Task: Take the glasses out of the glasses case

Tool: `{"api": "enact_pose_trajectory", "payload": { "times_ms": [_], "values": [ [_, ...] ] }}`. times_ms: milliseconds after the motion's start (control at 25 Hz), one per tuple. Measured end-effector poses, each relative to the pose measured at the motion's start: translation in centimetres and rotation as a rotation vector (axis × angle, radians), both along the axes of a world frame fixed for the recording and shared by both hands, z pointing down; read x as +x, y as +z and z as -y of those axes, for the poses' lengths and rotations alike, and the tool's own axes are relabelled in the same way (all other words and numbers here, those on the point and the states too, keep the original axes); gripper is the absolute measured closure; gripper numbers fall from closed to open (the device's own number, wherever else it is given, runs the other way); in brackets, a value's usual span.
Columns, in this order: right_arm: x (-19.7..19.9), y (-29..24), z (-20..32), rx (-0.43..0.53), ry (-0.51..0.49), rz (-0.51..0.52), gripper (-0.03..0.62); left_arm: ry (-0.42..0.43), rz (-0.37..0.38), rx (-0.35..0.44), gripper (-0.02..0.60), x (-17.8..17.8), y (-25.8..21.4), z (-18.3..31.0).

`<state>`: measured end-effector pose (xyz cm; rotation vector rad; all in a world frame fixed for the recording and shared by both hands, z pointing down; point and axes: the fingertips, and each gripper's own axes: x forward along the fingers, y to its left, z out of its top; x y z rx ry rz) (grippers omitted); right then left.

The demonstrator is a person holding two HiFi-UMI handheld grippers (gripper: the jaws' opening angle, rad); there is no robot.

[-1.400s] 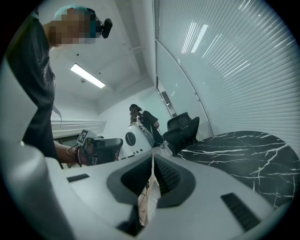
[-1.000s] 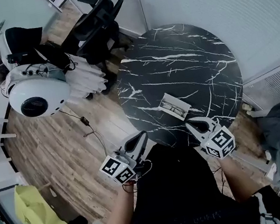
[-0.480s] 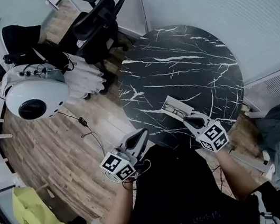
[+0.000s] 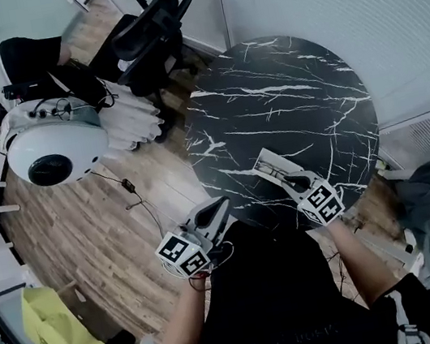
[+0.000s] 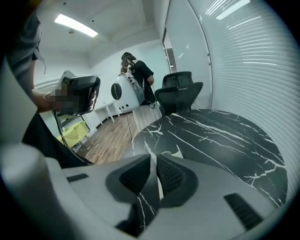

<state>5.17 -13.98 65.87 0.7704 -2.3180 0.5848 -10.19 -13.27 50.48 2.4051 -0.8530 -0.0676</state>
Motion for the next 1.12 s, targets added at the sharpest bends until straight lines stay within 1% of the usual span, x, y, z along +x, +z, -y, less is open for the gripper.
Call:
{"api": "enact_pose_trajectory", "payload": {
  "times_ms": [240,400,640,960,1120],
  "values": [
    [0.1,3.3,0.0,-0.046,-0.030,-0.062,0.559,-0.011,-0.008,-0.022,0.563,0.3,-0.1,0.8],
    [-0.2,4.3,0.3,-0.066,-0.036,-0.076,0.559,-0.005,-0.002,-0.020,0.563,-0.2,0.2,1.0],
    [-0.5,5.6,1.0,-0.081,-0.043,-0.100,0.559,-0.014,0.000,-0.046,0.563,-0.6,0.5,1.5],
    [-0.5,7.9,1.5,-0.121,-0.041,-0.157,0.559,-0.025,0.009,-0.058,0.563,-1.4,0.6,1.6],
    [-0.8,8.5,1.5,-0.138,-0.070,-0.197,0.559,-0.019,0.012,-0.062,0.563,-1.3,0.7,1.7]
  ]
}}
